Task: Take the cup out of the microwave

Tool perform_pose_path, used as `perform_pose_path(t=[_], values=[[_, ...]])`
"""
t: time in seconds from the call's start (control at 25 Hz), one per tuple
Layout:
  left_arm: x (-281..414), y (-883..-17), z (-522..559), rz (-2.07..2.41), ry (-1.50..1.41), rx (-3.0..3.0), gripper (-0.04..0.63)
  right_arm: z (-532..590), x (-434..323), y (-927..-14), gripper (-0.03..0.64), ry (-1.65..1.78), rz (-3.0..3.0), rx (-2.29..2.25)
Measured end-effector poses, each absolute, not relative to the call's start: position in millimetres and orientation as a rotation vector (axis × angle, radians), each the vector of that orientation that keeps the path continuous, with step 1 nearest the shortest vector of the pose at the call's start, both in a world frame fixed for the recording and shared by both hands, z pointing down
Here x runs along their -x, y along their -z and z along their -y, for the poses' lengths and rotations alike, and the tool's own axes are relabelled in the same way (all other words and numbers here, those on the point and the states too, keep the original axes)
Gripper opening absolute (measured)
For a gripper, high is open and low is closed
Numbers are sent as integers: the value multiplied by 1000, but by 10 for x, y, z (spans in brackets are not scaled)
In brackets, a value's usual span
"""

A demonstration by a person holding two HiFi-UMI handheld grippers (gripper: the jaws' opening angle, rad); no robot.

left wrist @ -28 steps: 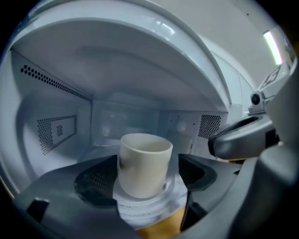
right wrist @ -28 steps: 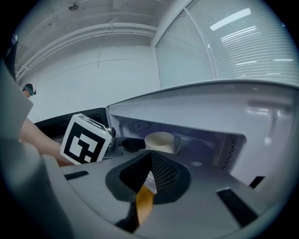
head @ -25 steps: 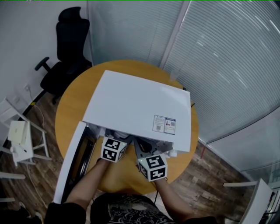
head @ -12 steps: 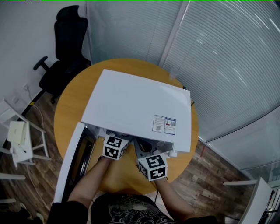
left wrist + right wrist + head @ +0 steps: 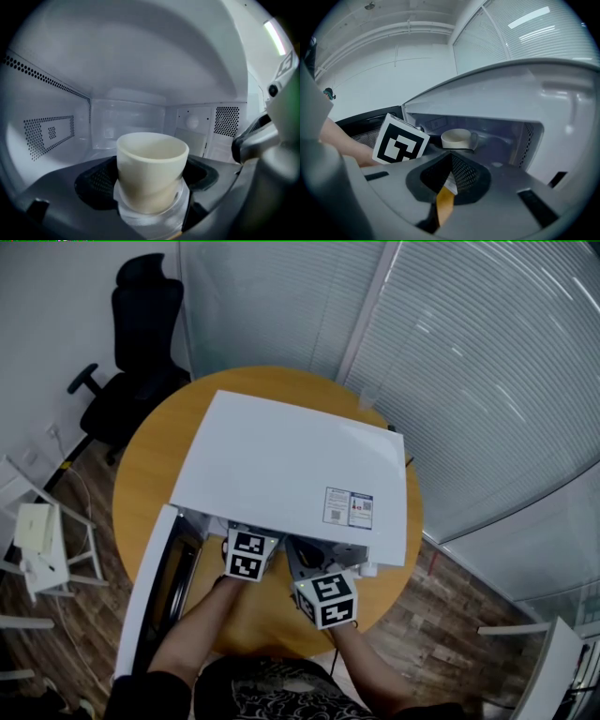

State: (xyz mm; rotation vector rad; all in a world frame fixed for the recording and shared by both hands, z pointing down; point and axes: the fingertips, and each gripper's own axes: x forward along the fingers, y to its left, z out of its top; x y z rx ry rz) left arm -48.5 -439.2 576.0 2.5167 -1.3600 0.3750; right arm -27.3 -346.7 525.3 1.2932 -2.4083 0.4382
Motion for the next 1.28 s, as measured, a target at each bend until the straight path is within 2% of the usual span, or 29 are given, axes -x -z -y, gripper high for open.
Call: perform_pose_path(t=[1.28], values=[[703,-5664,4198,1475,-362,-2469,423,3315,269,-5070,15,-396,2466,-1254]])
